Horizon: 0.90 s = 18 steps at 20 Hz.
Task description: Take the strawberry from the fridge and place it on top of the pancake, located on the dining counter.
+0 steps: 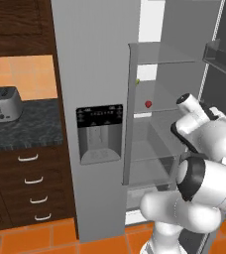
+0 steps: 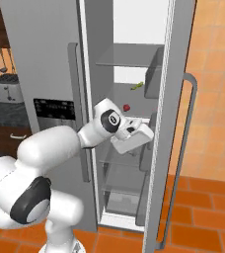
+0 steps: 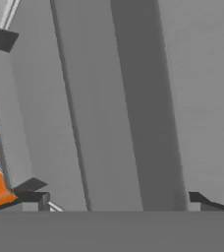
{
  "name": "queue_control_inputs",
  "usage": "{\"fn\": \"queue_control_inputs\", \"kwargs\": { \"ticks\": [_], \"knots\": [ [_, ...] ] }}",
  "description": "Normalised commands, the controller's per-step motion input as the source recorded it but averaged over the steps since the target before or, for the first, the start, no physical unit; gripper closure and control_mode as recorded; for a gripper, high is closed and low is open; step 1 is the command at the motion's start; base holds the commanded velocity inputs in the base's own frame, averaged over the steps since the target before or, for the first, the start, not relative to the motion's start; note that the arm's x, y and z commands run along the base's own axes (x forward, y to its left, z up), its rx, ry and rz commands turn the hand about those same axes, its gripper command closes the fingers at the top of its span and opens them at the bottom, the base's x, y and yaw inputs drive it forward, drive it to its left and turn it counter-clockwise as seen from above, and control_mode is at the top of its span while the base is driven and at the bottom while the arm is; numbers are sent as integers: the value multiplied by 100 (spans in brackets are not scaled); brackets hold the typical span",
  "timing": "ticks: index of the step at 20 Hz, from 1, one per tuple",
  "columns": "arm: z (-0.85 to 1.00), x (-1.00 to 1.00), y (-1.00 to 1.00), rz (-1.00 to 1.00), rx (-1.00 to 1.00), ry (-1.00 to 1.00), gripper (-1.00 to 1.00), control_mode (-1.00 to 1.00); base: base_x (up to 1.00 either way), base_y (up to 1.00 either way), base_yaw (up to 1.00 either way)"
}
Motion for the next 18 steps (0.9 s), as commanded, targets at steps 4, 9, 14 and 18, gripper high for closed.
{"fn": "queue_control_inputs", "kwargs": {
  "ticks": [4,9,14,18],
  "knots": [
    [-1,0,-54,-8,0,0,-100,-100,0,0,0],
    [23,-3,13,-1,-1,-10,-100,-100,0,0,0],
    [61,-28,69,0,-3,-19,-100,-100,0,0,0],
    [3,-2,100,0,28,-37,-100,-100,0,0,0]
  ]
}}
